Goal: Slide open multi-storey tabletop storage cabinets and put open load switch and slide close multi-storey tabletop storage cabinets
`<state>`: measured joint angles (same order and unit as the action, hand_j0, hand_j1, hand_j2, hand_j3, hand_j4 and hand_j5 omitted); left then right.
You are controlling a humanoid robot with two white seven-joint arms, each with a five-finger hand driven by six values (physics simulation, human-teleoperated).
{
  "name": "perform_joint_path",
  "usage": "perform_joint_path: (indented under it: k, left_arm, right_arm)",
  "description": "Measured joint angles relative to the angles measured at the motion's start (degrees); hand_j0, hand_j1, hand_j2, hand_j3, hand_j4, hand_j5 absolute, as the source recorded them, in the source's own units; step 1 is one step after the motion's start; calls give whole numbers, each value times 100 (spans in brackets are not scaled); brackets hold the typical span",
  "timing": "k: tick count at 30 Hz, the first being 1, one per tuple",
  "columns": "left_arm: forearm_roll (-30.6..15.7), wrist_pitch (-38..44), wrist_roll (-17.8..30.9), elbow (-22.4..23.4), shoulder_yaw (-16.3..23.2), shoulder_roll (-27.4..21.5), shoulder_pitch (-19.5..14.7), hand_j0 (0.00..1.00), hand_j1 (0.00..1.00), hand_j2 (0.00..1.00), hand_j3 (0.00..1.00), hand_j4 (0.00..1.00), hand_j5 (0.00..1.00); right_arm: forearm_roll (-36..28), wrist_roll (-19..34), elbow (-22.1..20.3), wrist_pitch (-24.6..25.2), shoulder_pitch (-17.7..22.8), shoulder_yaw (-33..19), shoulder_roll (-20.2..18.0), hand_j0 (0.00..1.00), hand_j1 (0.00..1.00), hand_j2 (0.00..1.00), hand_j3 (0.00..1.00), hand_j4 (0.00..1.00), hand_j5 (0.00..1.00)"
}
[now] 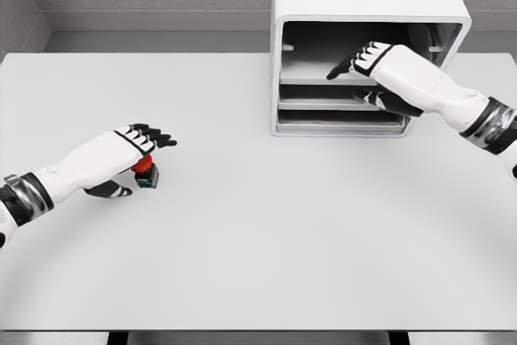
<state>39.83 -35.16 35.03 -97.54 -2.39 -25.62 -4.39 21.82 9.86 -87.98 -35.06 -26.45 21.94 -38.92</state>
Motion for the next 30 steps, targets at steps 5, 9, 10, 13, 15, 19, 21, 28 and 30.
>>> perform_joint_path:
  k: [5,9,10,13,15,19,21,28,30]
  left_arm:
    - [-1,0,0,3,6,-16,0,91,91,91,91,91,91]
    - [-6,0,0,-6,4,-45,9,91,91,91,91,91,91]
    - [-8,0,0,-12,4,-65,18,91,91,91,91,91,91]
    - [-14,0,0,-35,8,-115,26,91,91,91,91,91,91]
    - [-17,0,0,-44,6,-139,26,88,88,88,88,88,88]
    - [-38,0,0,-74,9,-165,44,85,85,85,85,85,85]
    - [-46,0,0,-106,10,-171,53,79,79,79,79,79,79]
    - [-49,0,0,-79,5,-176,26,79,79,79,79,79,79]
    - [-47,0,0,-66,4,-175,26,79,79,79,79,79,79]
  right_arm:
    - [5,-1,212,1,-176,98,105,68,68,68,68,68,68]
    - [21,0,489,0,-264,206,202,68,68,68,68,68,68]
    - [24,1,556,0,-325,221,219,68,68,68,68,68,68]
    - [32,1,709,0,-378,279,249,68,68,68,68,68,68]
    - [34,1,793,0,-422,306,261,68,68,68,68,68,68]
    - [45,5,933,0,-422,332,321,68,68,68,68,68,68]
    - [73,7,986,0,-431,340,362,68,68,68,68,68,68]
    - [202,-2,1176,4,-457,472,489,69,69,69,69,69,69]
    - [126,-19,1195,17,-440,480,498,69,69,69,69,69,69]
